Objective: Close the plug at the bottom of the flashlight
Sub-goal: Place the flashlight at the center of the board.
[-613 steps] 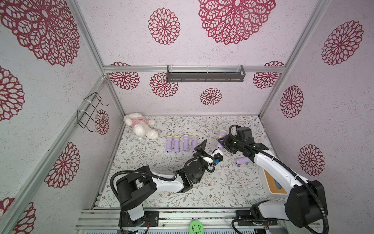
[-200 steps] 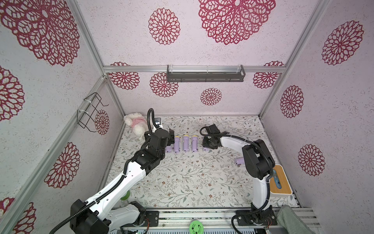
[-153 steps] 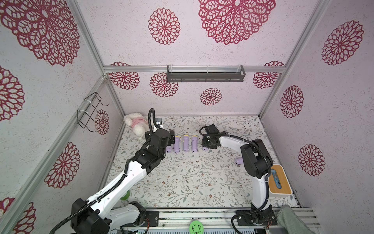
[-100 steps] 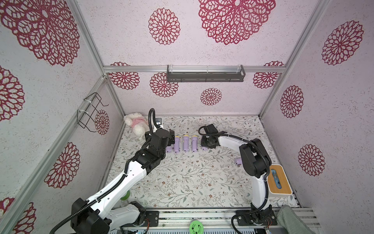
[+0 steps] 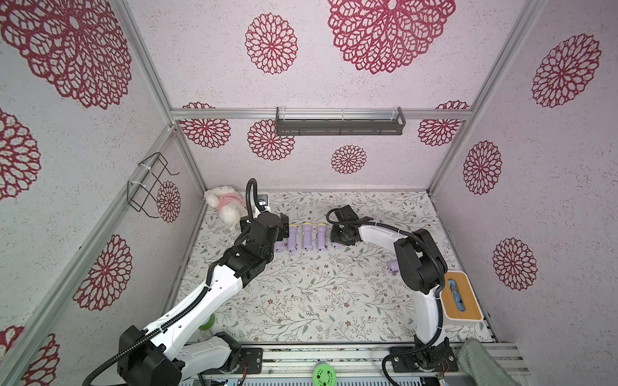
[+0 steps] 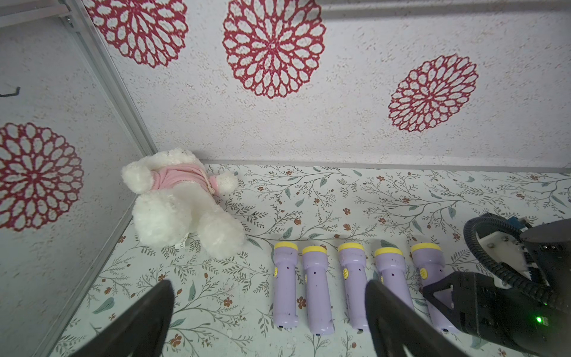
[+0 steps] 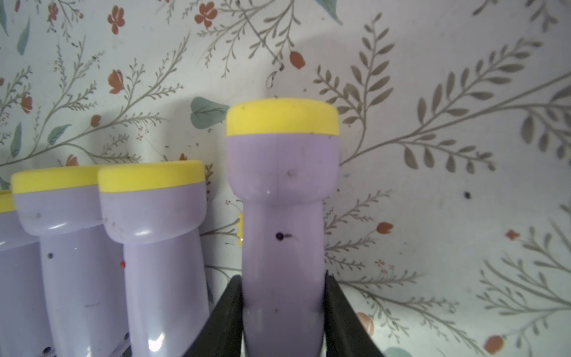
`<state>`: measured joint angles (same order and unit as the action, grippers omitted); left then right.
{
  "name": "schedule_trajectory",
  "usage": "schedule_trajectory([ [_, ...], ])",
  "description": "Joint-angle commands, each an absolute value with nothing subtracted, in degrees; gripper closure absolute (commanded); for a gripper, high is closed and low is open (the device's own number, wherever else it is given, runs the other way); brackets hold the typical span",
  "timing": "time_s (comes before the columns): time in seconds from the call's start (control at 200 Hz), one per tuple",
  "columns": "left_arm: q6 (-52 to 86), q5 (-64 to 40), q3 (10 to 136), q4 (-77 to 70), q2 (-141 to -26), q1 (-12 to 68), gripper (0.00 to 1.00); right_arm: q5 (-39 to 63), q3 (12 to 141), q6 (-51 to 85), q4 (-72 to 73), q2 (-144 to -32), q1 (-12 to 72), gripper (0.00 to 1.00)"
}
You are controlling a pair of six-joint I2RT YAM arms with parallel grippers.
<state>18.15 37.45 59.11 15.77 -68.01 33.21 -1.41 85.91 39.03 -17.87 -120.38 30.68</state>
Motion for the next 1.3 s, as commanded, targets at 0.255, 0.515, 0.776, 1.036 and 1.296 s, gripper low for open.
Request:
schedule_trajectory([
  [0.255, 18.37, 37.18, 60.91, 16.04, -68.20, 32.70, 0.03, -2.63, 87.59, 39.91, -20.11, -120.76, 31.31, 0.98],
  [0.515, 18.37, 37.00, 60.93, 16.08, -68.48, 32.70, 0.03, -2.87, 86.84, 39.47, -20.05, -120.32, 31.46, 0.94],
  [0.776, 18.21, 37.29, 60.98, 16.08, -68.49, 32.70, 0.03, -2.89, 85.55, 38.81, -19.40, -119.51, 32.08, 0.94],
  [1.036, 18.19, 37.18, 61.01, 16.31, -68.73, 32.70, 0.03, -3.08, 84.88, 38.70, -19.39, -119.71, 32.23, 0.91],
  [1.296, 18.04, 37.30, 61.15, 16.36, -68.82, 32.74, 0.03, -2.90, 85.12, 38.42, -19.65, -119.62, 32.10, 0.68],
])
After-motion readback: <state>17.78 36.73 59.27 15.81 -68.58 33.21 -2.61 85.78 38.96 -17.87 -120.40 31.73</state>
